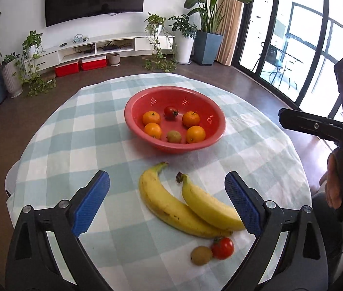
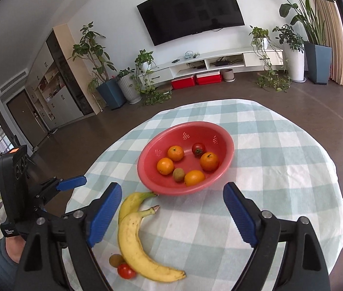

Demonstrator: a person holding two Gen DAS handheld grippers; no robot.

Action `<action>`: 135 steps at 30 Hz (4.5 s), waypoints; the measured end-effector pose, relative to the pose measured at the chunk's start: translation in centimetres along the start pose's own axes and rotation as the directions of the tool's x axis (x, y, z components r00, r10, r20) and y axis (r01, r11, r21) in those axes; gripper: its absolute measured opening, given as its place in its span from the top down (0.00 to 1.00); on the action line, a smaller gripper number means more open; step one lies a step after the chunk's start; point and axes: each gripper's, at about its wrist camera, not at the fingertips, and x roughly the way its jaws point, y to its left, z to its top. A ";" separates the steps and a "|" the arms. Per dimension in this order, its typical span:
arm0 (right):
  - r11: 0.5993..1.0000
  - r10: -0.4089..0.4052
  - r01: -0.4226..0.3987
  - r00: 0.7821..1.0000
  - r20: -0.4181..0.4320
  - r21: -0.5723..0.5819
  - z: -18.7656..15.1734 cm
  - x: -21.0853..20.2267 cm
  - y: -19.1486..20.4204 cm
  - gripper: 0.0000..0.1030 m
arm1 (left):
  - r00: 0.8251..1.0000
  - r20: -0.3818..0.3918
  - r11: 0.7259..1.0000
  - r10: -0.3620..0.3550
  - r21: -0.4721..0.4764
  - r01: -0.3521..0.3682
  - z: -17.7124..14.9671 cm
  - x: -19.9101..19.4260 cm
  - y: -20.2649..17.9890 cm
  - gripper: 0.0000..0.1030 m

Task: Organize fruits
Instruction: 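Withdraw both tools from the bowl toward the remaining kiwi and tomato, then close the left tool on the second brown kiwi while the right tool grasps the second tomato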

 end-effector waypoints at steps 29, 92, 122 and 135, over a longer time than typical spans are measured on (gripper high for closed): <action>1.000 -0.022 0.021 0.985 -0.173 -0.006 -12.1 0.2 4.3 0.15 | 0.989 -0.147 0.999 0.034 -0.033 -0.039 -10.8 -1.3 -2.9 0.06; 1.000 -0.003 0.000 0.972 -0.236 -0.014 -13.6 1.4 4.1 0.34 | 0.941 -0.324 0.917 -0.099 0.338 0.213 -9.3 5.6 -4.1 0.70; 0.992 -0.068 0.028 0.941 -0.332 -0.124 -12.6 7.6 8.1 0.49 | 0.969 -0.216 0.993 -0.118 -0.030 0.114 -12.0 -0.4 -0.9 0.75; 0.989 -0.137 0.110 0.928 -0.346 -0.098 -12.4 8.0 8.3 0.60 | 0.973 -0.215 0.996 -0.088 -0.036 0.082 -12.4 -0.1 -1.1 0.75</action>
